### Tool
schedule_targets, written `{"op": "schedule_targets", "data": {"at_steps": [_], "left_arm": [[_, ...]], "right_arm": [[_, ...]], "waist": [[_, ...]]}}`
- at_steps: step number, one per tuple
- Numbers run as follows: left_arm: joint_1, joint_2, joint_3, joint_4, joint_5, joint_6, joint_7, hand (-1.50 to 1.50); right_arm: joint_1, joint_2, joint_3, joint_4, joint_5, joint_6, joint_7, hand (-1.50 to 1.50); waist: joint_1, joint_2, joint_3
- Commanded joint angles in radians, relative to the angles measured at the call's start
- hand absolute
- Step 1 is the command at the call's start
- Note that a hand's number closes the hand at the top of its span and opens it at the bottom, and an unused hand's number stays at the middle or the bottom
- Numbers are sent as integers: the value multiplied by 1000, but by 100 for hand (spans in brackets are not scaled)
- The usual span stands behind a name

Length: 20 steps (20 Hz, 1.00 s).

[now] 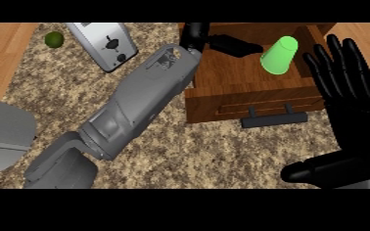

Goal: Pick up the cup, place it into the drawer and close the drawer

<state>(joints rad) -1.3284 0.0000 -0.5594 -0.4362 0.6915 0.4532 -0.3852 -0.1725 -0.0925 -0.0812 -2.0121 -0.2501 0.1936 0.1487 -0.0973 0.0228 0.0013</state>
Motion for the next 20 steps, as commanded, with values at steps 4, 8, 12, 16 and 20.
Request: {"op": "schedule_targets", "data": {"at_steps": [4, 8, 12, 16, 20], "left_arm": [[12, 0, 66, -54, 89, -51, -113, -150], [109, 29, 90, -165, 82, -77, -72, -150], [103, 81, 141, -258, 102, -39, -18, -150], [278, 150, 139, -399, 109, -31, -23, -150], [391, 258, 156, -557, 117, -16, 52, -150]], "right_arm": [[24, -11, -9, -97, -86, -9, 107, -150], [53, -68, -68, -74, -113, 56, 65, 150], [70, -134, -40, -100, -67, 130, 71, 150], [145, -138, 9, -91, 75, 179, -19, 150], [155, -194, -8, -97, 107, 208, 6, 150]], "waist": [[41, -14, -1], [96, -27, -1], [106, -30, -2], [133, -38, -2], [133, -37, -2]]}}
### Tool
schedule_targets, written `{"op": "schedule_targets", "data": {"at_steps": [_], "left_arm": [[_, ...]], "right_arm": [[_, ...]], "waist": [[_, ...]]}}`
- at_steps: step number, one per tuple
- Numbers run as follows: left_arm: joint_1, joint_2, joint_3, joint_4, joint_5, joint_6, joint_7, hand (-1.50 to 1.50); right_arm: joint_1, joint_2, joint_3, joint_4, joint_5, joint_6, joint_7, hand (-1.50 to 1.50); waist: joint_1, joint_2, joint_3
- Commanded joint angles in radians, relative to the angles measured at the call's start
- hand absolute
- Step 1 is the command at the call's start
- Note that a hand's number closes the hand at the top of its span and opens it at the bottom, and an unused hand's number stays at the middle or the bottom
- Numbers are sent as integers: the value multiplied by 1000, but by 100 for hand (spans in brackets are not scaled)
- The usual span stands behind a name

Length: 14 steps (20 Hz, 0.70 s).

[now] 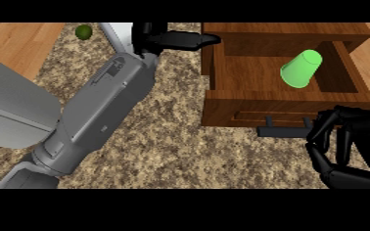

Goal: Pick up the cup, place it into the drawer and close the drawer

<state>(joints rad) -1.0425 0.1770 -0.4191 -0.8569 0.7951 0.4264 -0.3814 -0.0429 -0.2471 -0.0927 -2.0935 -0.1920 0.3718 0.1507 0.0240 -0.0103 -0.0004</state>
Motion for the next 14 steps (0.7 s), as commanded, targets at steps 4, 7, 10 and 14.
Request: {"op": "schedule_targets", "data": {"at_steps": [4, 7, 10, 14], "left_arm": [[307, 143, -13, -358, -3, 34, 57, -150], [390, 228, 35, -453, 1, 8, 98, -150], [510, 263, 61, -511, 11, -55, 80, -150], [561, 294, 84, -548, 23, -100, 75, -150]], "right_arm": [[19, -29, 51, 17, 147, 13, 14, 150], [70, -43, 30, 3, 160, 38, -21, 150], [-35, -13, 80, 115, 277, -12, -27, 150], [-9, -36, 209, 165, 528, -25, -185, 150]], "waist": [[18, -2, 0], [-7, 3, 0], [-4, 8, 0], [-1, 10, 1]]}}
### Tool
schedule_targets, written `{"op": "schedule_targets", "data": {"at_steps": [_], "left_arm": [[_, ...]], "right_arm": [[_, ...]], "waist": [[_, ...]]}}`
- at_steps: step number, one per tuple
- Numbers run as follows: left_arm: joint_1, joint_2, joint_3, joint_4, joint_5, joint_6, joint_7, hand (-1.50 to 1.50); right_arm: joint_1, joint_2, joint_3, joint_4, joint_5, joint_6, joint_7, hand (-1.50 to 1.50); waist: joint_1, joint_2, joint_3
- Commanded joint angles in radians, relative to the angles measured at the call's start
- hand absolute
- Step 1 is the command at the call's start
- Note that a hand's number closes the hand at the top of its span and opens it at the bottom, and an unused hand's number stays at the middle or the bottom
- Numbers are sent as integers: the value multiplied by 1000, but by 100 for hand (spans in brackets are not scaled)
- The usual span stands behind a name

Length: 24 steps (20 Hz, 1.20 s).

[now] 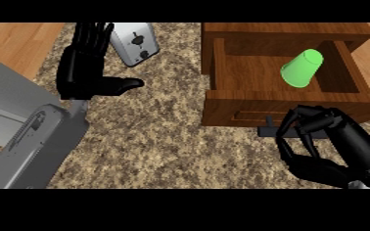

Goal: Pick up the cup, place it into the drawer and close the drawer

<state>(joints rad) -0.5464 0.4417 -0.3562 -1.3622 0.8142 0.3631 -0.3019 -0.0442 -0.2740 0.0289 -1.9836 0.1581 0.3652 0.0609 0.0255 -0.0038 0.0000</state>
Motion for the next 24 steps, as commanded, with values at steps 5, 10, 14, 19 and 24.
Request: {"op": "schedule_targets", "data": {"at_steps": [5, 10, 14, 19, 24], "left_arm": [[211, 94, 74, -100, 30, -121, -35, -150], [333, 111, 130, -92, 32, -240, -81, -150], [349, 167, 209, -94, 62, -314, -42, -150], [446, 151, 224, -234, 44, -299, -3, -150], [457, 96, 254, -154, -4, -366, -61, -150]], "right_arm": [[-48, -97, 131, 160, 370, -56, -173, 150], [-133, -21, 214, 341, 516, -153, -182, 150], [-188, 38, 231, 570, 602, -259, -250, -150], [-295, 39, 206, 771, 659, -267, -283, -150], [-475, 69, 122, 1078, 661, -319, -388, -150]], "waist": [[1, 3, 0], [-11, 5, 0], [-7, 7, 0], [-8, 4, 1], [-8, 7, 1]]}}
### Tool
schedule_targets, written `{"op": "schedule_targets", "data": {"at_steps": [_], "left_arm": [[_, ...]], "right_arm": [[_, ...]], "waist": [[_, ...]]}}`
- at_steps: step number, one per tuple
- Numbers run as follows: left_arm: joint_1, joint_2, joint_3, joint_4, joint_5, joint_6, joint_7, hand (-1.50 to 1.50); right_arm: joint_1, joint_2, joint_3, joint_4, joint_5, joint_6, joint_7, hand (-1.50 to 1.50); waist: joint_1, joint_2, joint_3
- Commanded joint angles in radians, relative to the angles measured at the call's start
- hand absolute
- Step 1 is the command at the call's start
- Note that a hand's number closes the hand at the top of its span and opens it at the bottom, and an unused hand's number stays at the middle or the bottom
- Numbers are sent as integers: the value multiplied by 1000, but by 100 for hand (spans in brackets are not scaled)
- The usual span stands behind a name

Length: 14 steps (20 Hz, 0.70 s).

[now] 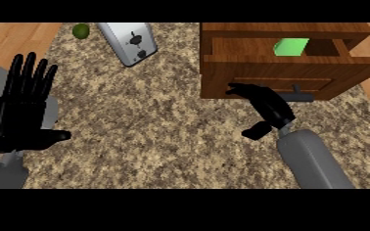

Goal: Pick up the cup, place it into the drawer and close the drawer

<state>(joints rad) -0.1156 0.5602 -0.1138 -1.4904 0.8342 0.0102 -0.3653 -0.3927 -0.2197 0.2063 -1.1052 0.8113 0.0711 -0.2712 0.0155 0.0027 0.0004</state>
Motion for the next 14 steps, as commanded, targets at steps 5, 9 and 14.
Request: {"op": "schedule_targets", "data": {"at_steps": [5, 9, 14], "left_arm": [[65, 17, 76, -35, -15, -78, 43, -150], [9, -13, 80, -29, -17, -51, 75, -150], [27, -27, 87, 27, -22, -133, 25, -150]], "right_arm": [[-260, 40, -114, 408, 1, -48, -109, -150], [-384, 7, -179, 625, -15, -60, -209, -150], [-473, -30, -215, 796, -10, -70, -276, -150]], "waist": [[6, 1, 0], [13, 5, 1], [38, 17, 2]]}}
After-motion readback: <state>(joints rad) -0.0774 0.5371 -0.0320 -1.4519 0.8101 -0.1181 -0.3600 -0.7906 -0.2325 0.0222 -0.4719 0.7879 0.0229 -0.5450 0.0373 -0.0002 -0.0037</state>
